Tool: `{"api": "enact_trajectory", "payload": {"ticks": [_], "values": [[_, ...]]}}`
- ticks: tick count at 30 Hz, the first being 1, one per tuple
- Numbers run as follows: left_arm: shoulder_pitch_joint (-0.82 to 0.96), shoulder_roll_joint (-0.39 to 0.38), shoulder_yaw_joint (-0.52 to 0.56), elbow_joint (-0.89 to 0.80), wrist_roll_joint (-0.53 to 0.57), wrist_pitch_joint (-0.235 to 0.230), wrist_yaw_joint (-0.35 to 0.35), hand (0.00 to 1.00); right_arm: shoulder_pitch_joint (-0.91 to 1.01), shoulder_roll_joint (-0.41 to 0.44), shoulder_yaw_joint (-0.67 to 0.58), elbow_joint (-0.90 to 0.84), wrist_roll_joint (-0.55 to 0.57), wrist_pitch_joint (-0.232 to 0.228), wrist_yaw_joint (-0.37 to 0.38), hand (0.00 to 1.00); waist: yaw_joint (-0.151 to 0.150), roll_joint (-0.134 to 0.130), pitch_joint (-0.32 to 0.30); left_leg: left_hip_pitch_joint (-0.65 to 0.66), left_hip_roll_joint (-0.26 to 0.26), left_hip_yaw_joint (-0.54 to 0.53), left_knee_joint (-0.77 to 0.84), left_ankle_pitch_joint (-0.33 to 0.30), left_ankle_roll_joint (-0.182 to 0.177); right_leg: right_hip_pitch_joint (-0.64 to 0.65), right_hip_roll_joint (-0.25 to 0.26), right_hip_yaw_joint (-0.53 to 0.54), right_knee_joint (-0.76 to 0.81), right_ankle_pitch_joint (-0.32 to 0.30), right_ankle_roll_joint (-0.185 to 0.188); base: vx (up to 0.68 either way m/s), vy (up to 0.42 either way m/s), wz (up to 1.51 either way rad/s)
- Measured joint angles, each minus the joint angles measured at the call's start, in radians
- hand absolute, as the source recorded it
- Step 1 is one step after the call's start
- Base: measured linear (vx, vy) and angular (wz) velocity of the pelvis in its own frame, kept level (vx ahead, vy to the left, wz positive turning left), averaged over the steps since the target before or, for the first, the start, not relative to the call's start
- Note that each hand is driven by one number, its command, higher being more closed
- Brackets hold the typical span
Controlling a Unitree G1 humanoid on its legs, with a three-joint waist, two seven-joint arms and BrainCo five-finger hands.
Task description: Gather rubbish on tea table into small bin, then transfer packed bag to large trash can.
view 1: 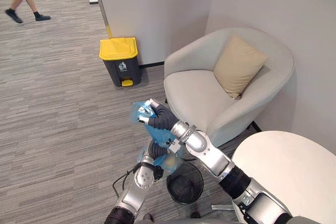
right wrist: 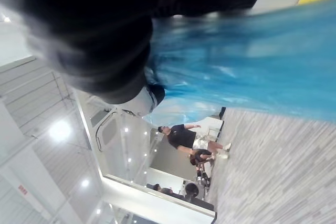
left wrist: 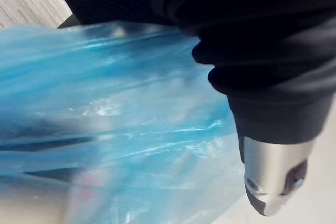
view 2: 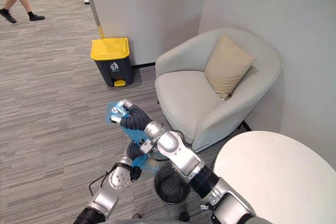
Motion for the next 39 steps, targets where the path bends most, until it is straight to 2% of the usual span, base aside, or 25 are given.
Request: {"api": "enact_trajectory", "payload": {"ticks": [5,6,13,18,26,31,32,34,39], "values": [[-0.038,-0.002,0.003,-0.025,0.006,0.021,0.038,0.0,0.002,0.002,0.05,-0.05,0.057,0.004,0.016,1.0,-0.001,-0.003,0.001,0.004,0.0,0.001,0.001,0.0,0.0,0.003,0.0,0.002,0.0,0.0,0.0,0.0,0.0,0.0],[-0.049,-0.002,0.003,-0.026,0.007,0.022,0.043,1.0,0.002,0.003,0.052,-0.058,0.068,0.004,0.016,1.0,-0.001,-0.004,0.001,0.005,0.0,0.001,0.001,0.0,0.0,0.004,0.0,0.002,0.0,0.0,0.0,0.0,0.0,0.0],[-0.092,-0.002,0.009,-0.03,0.026,0.036,0.046,1.0,0.002,0.003,0.097,-0.071,0.17,0.007,0.016,1.0,-0.002,-0.014,0.006,0.009,0.001,0.004,0.0,0.0,0.0,0.007,0.0,0.005,0.0,0.0,0.0,0.0,0.0,0.0],[-0.114,0.001,0.011,-0.03,0.023,0.036,0.05,1.0,0.002,0.003,0.098,-0.091,0.205,0.009,0.014,1.0,-0.002,-0.015,0.005,0.01,0.0,0.006,0.0,0.0,0.0,0.007,0.0,0.006,-0.001,0.0,0.0,0.0,0.0,0.0],[-0.114,0.002,0.011,-0.03,-0.004,0.035,0.058,1.0,-0.002,0.003,0.098,-0.102,0.201,0.019,0.017,1.0,-0.004,-0.015,0.005,0.01,0.0,0.008,0.001,-0.001,-0.001,0.005,0.0,0.008,-0.001,0.0,0.0,0.0,0.0,0.0],[-0.114,0.002,0.022,-0.03,-0.018,0.033,0.055,1.0,-0.002,0.002,0.096,-0.11,0.1,0.019,0.03,1.0,-0.009,-0.015,0.005,0.009,0.0,0.008,0.0,-0.001,-0.001,0.004,0.0,0.009,-0.001,0.0,0.0,0.0,0.0,0.0],[-0.114,0.002,0.027,-0.03,-0.018,0.031,0.053,1.0,-0.002,0.001,0.095,-0.112,0.075,0.019,0.034,0.0,-0.012,-0.015,0.005,0.009,0.0,0.008,0.0,-0.001,-0.001,0.004,0.0,0.009,-0.001,0.0,0.0,0.0,0.0,0.0],[-0.114,0.002,0.04,-0.031,-0.019,0.027,0.039,1.0,0.005,0.001,0.084,-0.119,0.01,0.015,0.036,0.0,-0.017,-0.015,0.005,0.009,0.0,0.008,0.0,-0.001,0.0,0.003,0.0,0.009,-0.001,0.0,0.0,0.0,0.0,0.0],[-0.105,0.001,0.065,-0.042,-0.026,0.017,0.022,1.0,0.104,-0.012,0.002,-0.177,-0.151,-0.031,0.033,0.0,-0.023,-0.015,0.005,0.008,0.0,0.011,-0.001,-0.001,0.0,0.002,-0.001,0.011,-0.001,0.0,0.0,0.0,0.0,0.0]]}}
